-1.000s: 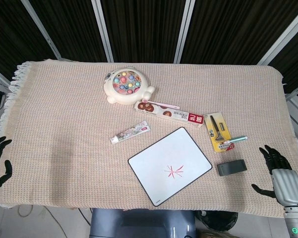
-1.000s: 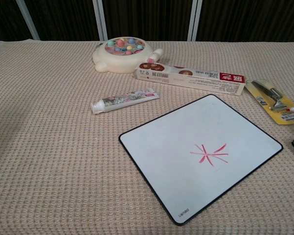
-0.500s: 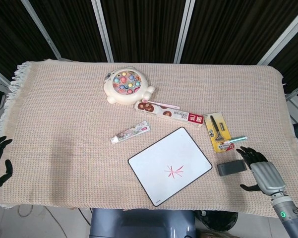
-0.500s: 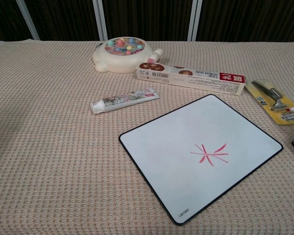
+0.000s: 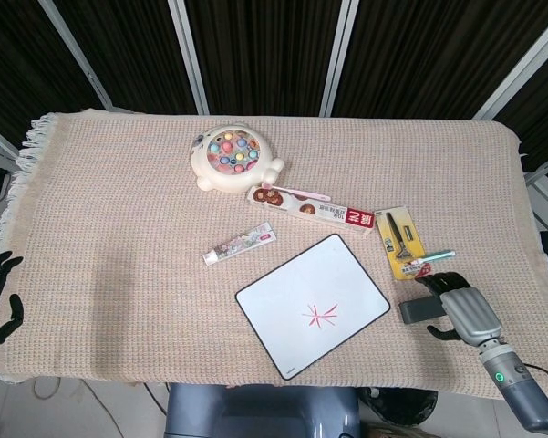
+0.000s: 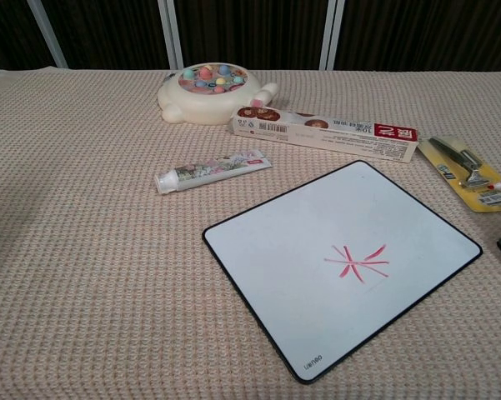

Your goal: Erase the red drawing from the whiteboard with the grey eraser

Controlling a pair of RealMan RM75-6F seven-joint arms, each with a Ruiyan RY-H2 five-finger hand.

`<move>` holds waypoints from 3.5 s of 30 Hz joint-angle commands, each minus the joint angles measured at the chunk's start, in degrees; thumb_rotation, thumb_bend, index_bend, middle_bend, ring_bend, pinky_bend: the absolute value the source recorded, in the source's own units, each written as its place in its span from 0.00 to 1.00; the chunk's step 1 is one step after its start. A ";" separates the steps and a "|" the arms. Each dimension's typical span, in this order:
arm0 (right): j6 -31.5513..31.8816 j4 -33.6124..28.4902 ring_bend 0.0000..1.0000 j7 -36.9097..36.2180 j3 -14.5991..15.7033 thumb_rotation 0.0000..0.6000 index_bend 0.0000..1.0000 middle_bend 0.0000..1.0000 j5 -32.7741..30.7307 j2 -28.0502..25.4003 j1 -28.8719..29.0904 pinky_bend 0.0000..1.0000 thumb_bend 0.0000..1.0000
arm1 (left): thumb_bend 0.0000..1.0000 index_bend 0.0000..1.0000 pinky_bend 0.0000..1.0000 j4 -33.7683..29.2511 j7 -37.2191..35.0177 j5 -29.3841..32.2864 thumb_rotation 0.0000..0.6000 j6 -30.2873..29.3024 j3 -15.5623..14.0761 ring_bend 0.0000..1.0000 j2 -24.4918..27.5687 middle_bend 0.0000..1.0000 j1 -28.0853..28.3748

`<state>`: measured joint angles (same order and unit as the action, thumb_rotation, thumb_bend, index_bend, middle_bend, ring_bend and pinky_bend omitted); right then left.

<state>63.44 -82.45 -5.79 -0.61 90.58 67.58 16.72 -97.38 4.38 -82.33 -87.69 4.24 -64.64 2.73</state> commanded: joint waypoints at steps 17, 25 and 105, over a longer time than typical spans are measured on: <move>-1.92 6.78 0.25 -1.36 1.62 1.00 0.26 0.31 -0.46 2.83 1.47 0.14 0.32 | 0.64 0.16 0.00 0.13 0.72 -0.21 1.00 -0.37 -0.10 0.02 -0.34 0.09 -0.14; -0.89 10.38 0.27 -2.44 1.82 1.00 0.30 0.33 -0.20 5.28 1.58 0.14 0.32 | 0.64 0.16 0.00 0.13 0.83 -0.03 1.00 -0.48 -0.01 0.02 -0.35 0.09 -0.21; -13.47 -10.08 0.42 27.67 -2.00 1.00 0.50 0.47 -17.92 18.12 20.17 0.32 0.43 | 0.64 0.17 0.00 -0.58 -0.72 0.64 1.00 0.32 -0.02 0.02 0.93 0.09 -0.37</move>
<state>49.82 -92.39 21.60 -2.96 72.45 85.55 37.04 -97.96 3.66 -81.69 -87.37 4.23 -63.70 2.36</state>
